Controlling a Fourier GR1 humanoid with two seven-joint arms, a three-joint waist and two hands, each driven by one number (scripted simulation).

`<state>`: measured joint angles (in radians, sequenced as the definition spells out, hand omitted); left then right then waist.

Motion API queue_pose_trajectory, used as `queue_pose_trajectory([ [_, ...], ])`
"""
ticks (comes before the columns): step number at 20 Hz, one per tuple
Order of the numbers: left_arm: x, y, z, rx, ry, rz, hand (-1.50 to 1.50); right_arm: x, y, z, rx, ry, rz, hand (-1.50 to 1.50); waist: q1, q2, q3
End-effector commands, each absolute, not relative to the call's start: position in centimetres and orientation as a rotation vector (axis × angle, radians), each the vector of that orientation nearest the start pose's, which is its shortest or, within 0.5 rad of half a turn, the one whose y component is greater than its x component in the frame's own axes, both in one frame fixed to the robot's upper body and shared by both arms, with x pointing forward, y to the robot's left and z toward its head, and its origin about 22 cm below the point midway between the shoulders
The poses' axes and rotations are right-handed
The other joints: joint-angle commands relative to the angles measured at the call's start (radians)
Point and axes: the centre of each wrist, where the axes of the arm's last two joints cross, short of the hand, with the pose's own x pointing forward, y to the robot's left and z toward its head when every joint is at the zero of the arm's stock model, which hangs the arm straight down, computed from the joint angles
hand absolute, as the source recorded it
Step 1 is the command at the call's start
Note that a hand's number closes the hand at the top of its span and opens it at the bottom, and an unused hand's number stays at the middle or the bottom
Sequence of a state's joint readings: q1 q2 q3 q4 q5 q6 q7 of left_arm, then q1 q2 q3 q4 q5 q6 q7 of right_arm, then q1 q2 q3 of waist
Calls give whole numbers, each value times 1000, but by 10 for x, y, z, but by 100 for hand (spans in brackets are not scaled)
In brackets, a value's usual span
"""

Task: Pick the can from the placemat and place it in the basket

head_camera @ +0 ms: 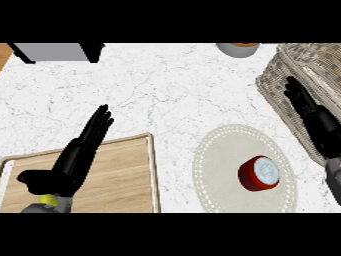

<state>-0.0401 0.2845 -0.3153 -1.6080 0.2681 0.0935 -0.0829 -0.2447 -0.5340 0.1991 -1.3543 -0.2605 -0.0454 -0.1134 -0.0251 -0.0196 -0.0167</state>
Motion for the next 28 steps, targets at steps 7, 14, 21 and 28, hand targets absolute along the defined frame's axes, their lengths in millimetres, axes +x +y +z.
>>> queue_pose_trajectory([
  [7,257,263,17,67,-1482,-168,0,328,-220,148,638,-2042,946,150,142,28,24],
  [14,279,319,37,214,-1392,-52,0,251,-188,95,1015,-2131,1127,-150,-2,16,19],
  [21,280,315,37,193,-1381,-56,0,224,-221,156,682,-1948,1368,-150,8,13,15],
  [28,280,330,43,217,-1370,-71,0,238,-245,251,-156,-1945,1648,-150,12,8,13],
])
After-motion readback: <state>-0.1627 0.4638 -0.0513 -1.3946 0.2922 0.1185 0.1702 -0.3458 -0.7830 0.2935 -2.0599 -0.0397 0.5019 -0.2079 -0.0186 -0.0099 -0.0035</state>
